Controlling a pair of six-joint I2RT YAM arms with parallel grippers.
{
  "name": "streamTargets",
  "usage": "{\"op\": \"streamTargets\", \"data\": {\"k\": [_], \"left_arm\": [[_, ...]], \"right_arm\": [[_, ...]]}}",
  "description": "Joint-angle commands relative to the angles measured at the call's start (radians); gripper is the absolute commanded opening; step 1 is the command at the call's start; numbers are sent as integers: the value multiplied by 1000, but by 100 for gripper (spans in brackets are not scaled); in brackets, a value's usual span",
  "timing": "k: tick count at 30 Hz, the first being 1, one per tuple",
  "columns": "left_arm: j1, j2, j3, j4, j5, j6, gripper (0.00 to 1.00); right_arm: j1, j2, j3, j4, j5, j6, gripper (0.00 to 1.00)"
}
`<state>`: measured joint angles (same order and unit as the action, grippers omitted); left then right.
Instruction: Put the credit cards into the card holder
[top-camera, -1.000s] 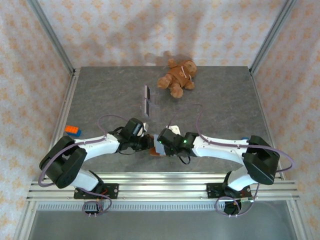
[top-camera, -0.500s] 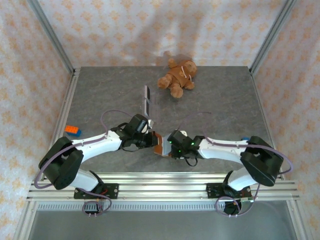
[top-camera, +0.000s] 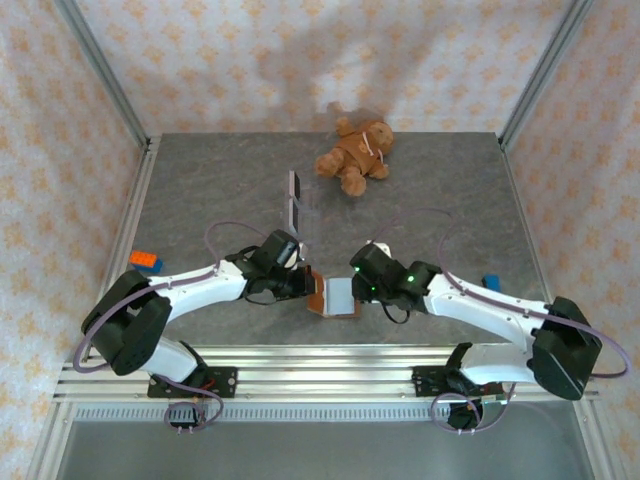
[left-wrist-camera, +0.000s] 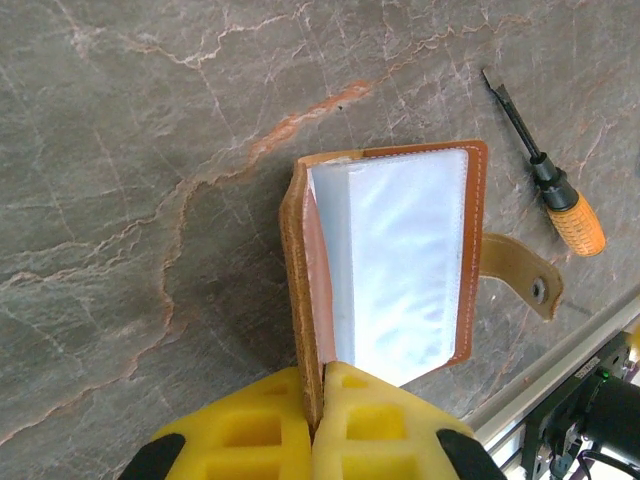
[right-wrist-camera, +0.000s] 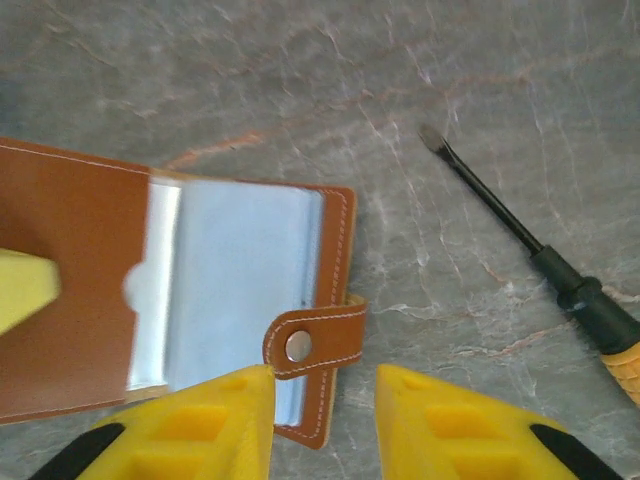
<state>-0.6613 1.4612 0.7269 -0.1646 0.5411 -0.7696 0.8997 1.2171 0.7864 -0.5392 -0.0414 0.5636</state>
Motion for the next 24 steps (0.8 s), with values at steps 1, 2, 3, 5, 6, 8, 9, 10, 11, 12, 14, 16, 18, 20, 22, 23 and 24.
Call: {"op": "streamTargets", "data": {"k": [1, 2, 3, 5, 6, 8, 9, 10, 11, 12, 14, 16, 18, 20, 22, 23, 24], "left_arm": [[-8, 13, 22, 12, -1, -13, 6], [-8, 16, 22, 22, 3, -13, 6], [-8, 19, 21, 29, 6, -13, 6], [-7, 25, 18, 45, 12, -16, 7], [-8, 25, 16, 55, 15, -21, 9], [-8, 24, 5, 76, 23, -27, 17], [-8, 23, -1, 80, 23, -26, 19], [-8, 21, -4, 78, 22, -24, 22], [-8, 19, -7, 75, 20, -19, 27], [-8, 16, -12, 72, 19, -14, 30], [-6, 9, -14, 56, 10, -3, 32], [-4, -3, -12, 29, -6, 17, 32], [-2, -20, -11, -6, -30, 45, 33], [3, -30, -11, -42, -57, 68, 33], [8, -35, -17, -72, -78, 86, 33], [13, -36, -23, -83, -82, 95, 32], [17, -37, -29, -87, -82, 101, 32]], "right_arm": [[-2, -52, 33, 10, -79, -11, 30], [-3, -43, 31, 57, -124, 3, 29], [-3, -24, 25, 102, -159, 18, 28], [-2, 46, 20, 161, -197, 41, 21], [-2, 82, 19, 184, -215, 50, 18], [-2, 143, 19, 217, -218, 64, 15], [-3, 171, 18, 226, -211, 68, 13], [-3, 191, 17, 229, -201, 68, 13], [-3, 211, 15, 227, -185, 67, 11], [-2, 230, 15, 221, -170, 64, 10], [-2, 259, 13, 203, -141, 57, 10], [-3, 287, 14, 183, -120, 42, 10], [-2, 318, 11, 167, -101, 33, 9], [-2, 341, 7, 165, -97, 29, 9], [-2, 356, 0, 169, -99, 31, 9], [-3, 363, -4, 170, -97, 34, 9], [-2, 368, -5, 172, -95, 36, 9]]}}
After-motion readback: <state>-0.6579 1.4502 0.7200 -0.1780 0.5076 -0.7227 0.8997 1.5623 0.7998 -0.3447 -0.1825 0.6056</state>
